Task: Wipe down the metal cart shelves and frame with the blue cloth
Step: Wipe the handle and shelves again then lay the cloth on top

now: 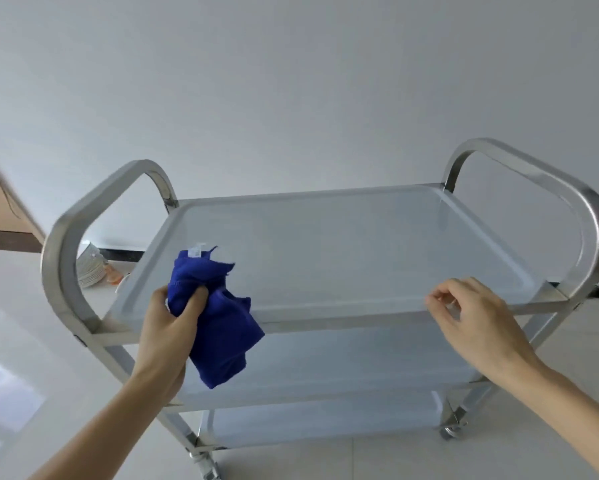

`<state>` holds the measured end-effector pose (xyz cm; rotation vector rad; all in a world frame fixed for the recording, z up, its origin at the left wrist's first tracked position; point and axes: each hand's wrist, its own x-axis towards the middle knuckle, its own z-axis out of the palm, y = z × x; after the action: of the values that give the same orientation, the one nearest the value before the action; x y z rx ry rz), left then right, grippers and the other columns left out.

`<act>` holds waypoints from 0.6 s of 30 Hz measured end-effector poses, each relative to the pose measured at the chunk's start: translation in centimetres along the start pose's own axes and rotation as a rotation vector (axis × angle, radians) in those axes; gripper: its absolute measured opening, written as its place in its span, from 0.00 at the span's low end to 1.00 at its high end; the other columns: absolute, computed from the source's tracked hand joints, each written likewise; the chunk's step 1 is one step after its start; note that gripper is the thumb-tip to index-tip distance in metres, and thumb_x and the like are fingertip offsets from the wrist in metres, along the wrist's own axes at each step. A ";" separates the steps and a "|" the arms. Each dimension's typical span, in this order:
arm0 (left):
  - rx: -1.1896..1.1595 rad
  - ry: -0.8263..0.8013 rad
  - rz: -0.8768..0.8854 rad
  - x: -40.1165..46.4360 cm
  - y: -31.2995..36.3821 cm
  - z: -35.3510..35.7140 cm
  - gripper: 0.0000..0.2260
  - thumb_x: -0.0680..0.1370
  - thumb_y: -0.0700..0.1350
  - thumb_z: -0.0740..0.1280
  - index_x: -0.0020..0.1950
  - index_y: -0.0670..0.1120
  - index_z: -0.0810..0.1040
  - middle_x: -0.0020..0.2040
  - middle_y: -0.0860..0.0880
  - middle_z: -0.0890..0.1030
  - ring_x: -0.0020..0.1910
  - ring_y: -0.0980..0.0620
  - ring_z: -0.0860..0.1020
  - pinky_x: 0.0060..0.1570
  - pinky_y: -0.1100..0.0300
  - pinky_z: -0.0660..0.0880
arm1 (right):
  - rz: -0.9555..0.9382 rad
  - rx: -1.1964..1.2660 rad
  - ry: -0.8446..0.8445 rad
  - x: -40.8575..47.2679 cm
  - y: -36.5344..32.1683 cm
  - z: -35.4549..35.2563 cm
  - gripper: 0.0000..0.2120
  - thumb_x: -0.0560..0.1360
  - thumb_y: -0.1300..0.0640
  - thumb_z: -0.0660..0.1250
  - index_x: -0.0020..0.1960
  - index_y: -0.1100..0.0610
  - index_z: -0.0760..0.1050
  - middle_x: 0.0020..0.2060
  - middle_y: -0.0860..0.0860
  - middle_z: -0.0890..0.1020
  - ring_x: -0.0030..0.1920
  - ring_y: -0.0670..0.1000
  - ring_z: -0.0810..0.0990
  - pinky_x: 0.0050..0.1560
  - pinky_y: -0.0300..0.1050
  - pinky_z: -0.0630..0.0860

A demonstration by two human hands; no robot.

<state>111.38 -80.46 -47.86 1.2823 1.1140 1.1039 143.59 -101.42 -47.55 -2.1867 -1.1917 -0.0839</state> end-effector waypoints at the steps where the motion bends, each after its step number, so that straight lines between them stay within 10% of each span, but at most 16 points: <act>1: 0.012 -0.008 -0.021 0.8 1.2 0.2 0.11 0.79 0.51 0.70 0.58 0.50 0.74 0.51 0.46 0.83 0.49 0.46 0.82 0.44 0.53 0.79 | 0.000 -0.053 -0.023 0.7 -0.8 -0.5 0.03 0.78 0.53 0.68 0.47 0.51 0.79 0.44 0.48 0.77 0.48 0.53 0.76 0.44 0.49 0.74; 8: 0.444 -0.235 -0.058 5.7 4.9 5.0 0.15 0.79 0.57 0.66 0.62 0.53 0.70 0.52 0.51 0.81 0.45 0.52 0.79 0.43 0.52 0.79 | 0.082 -0.367 -0.323 2.7 -3.5 -0.7 0.13 0.79 0.48 0.65 0.62 0.51 0.78 0.56 0.49 0.79 0.57 0.57 0.76 0.54 0.51 0.74; 13: 0.625 -0.368 -0.045 5.6 4.1 5.2 0.24 0.80 0.57 0.63 0.75 0.54 0.63 0.64 0.50 0.76 0.54 0.51 0.76 0.53 0.54 0.76 | -0.041 -0.394 -0.232 2.1 -3.4 -0.6 0.11 0.70 0.59 0.78 0.50 0.61 0.84 0.45 0.57 0.83 0.44 0.65 0.82 0.42 0.58 0.79; 18: 1.145 -0.549 0.273 3.7 2.7 -1.6 0.43 0.70 0.77 0.52 0.80 0.57 0.52 0.81 0.54 0.54 0.79 0.50 0.53 0.77 0.49 0.52 | -0.031 -0.382 -0.498 3.1 -1.5 -1.9 0.33 0.75 0.38 0.66 0.76 0.49 0.66 0.76 0.53 0.65 0.76 0.59 0.62 0.74 0.56 0.60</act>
<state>110.35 -76.61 -45.14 2.4862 1.1603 0.1391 144.73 -99.62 -44.20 -2.6171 -1.5847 0.2554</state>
